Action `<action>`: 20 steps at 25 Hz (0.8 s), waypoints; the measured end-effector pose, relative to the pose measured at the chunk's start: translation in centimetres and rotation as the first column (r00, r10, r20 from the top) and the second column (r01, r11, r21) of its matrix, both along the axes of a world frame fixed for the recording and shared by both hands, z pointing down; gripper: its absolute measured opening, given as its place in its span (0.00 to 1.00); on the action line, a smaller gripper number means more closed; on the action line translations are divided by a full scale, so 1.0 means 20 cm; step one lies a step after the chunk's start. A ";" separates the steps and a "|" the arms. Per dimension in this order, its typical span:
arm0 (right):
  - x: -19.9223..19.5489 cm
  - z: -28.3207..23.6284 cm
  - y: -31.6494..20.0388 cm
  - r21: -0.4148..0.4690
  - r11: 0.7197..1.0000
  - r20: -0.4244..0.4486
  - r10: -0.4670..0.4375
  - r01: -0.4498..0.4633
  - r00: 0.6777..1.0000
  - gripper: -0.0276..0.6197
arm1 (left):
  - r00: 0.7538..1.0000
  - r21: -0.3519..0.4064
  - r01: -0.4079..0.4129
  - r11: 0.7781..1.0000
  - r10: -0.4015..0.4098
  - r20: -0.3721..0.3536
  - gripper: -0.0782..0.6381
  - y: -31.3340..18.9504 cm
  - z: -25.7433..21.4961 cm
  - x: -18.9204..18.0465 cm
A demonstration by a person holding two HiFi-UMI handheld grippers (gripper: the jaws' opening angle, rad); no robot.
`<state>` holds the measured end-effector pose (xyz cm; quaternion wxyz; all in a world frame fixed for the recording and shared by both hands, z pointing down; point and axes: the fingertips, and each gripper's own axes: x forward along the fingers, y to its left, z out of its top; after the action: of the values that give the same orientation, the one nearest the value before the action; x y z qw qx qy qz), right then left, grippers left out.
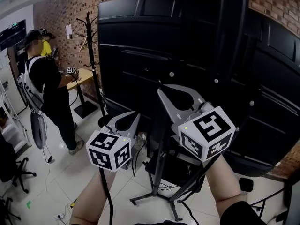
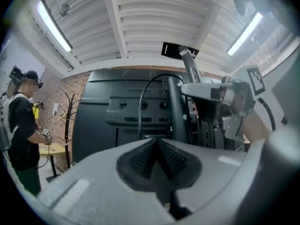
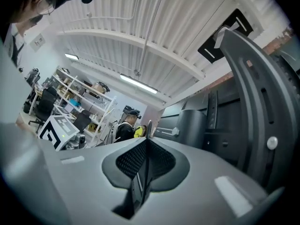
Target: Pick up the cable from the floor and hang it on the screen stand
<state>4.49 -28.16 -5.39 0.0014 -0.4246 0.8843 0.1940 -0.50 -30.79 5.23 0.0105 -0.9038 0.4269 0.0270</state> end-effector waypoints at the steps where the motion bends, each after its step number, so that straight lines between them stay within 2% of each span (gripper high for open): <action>1: 0.01 -0.03 0.00 0.002 1.000 0.011 0.003 -0.003 1.000 0.07 | 1.000 0.009 -0.001 1.000 0.001 0.000 0.12 0.00 -0.03 0.01; 11: 0.17 -0.26 0.05 0.032 0.998 0.120 0.057 -0.061 0.991 0.07 | 0.999 0.062 -0.033 0.997 0.031 0.041 0.12 -0.03 -0.24 0.12; 20: 0.37 -0.33 -0.02 -0.010 0.990 0.192 0.142 -0.143 0.971 0.07 | 0.998 0.097 -0.046 0.994 0.040 0.057 0.12 -0.09 -0.36 0.23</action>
<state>11.87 -28.50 -12.00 0.0737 -0.5038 0.8469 0.1533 4.13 -32.55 -2.06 0.0660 -0.9116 0.4051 0.0231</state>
